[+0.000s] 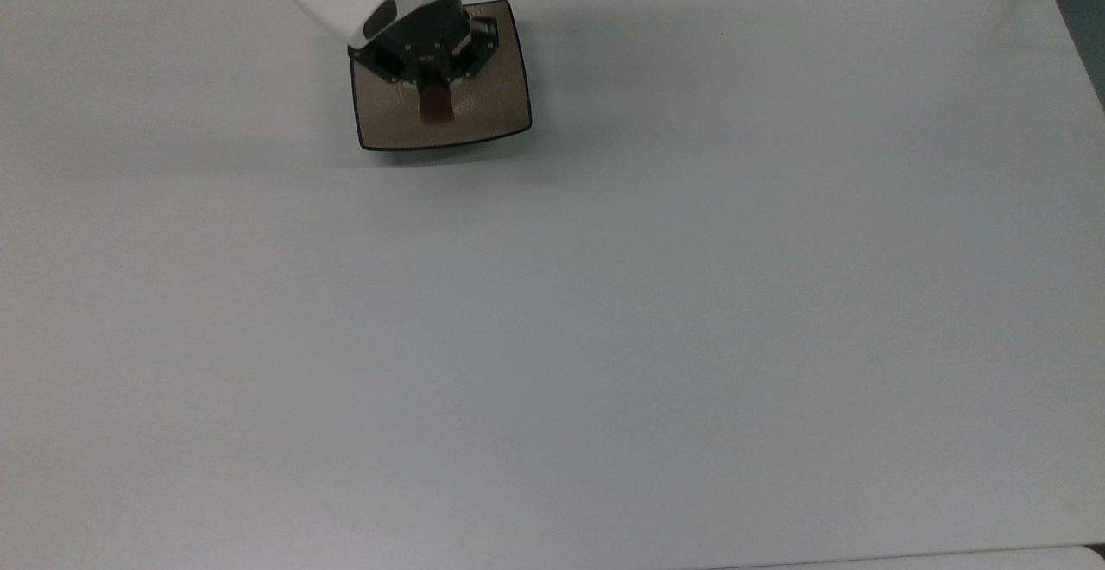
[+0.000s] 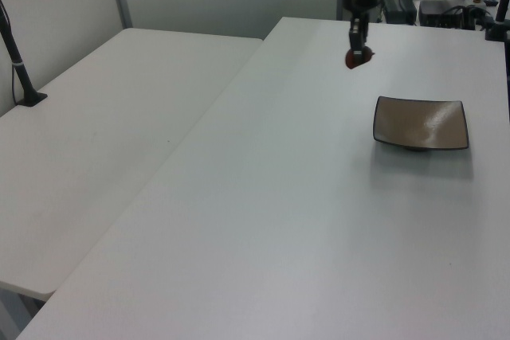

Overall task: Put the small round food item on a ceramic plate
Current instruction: 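Lift the held red item and carry it over the brown plate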

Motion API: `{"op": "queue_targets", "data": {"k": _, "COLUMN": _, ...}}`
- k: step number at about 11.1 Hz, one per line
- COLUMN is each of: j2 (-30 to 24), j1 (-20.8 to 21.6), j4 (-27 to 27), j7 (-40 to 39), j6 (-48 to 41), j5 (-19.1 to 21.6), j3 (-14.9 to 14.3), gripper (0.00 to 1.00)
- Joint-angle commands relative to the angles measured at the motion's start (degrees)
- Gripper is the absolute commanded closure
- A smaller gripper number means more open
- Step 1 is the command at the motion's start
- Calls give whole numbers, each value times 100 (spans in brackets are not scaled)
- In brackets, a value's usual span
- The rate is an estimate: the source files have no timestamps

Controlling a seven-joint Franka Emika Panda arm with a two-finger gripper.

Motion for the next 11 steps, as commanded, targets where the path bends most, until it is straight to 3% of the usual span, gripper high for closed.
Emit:
{"op": "queue_targets", "data": {"k": 1, "j2": -1005, "j1": -17, "j4": -1472, "j7": -208, "j6": 52, "j5": 116, "j3": 21, "gripper": 80}}
{"op": "queue_targets", "data": {"k": 5, "j2": -1401, "j1": -8, "j4": -2528, "j7": -401, "j6": 244, "j5": 107, "j3": -6, "gripper": 81}}
{"op": "queue_targets", "data": {"k": 11, "j2": -1595, "j1": -26, "j4": -4012, "j7": -436, "j6": 1832, "j5": -191, "j3": -23, "gripper": 84}}
